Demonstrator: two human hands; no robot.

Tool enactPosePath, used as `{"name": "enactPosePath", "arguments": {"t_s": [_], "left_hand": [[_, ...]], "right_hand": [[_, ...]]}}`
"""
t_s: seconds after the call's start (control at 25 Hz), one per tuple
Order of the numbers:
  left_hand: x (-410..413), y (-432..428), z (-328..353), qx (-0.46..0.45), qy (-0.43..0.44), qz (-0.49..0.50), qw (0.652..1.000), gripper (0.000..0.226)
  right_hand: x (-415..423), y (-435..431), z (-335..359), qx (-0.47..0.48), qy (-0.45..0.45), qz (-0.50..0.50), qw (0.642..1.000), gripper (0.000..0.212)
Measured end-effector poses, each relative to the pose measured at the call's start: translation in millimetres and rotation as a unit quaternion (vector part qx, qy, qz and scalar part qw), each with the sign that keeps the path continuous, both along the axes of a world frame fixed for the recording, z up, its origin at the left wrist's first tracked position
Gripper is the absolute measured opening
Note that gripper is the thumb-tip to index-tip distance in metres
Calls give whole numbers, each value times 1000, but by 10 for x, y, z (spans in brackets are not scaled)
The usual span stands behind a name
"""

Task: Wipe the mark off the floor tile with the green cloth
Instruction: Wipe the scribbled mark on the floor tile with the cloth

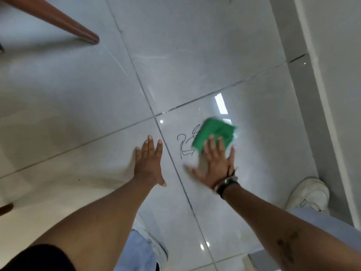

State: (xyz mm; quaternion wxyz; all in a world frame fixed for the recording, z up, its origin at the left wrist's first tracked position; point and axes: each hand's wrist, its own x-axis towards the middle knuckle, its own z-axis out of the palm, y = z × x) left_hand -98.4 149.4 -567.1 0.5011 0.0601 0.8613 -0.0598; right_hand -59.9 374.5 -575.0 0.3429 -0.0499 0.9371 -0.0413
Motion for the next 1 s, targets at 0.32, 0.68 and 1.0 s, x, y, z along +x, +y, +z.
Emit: {"name": "enactPosePath", "arguments": {"t_s": [0.32,0.68,1.0], "left_hand": [[12,-48,40,3,6,-21,1000,149],[56,-177,45,-28,25,-85,996,146],[-3,-282,36,-28,-3,-111,993,150]], "right_hand": [[-446,-128,9,8,49,-68,996,91],[-686,-178,-89,-2,64,59,996,81],[298,154,153,-84,-27,365,927,70]]}}
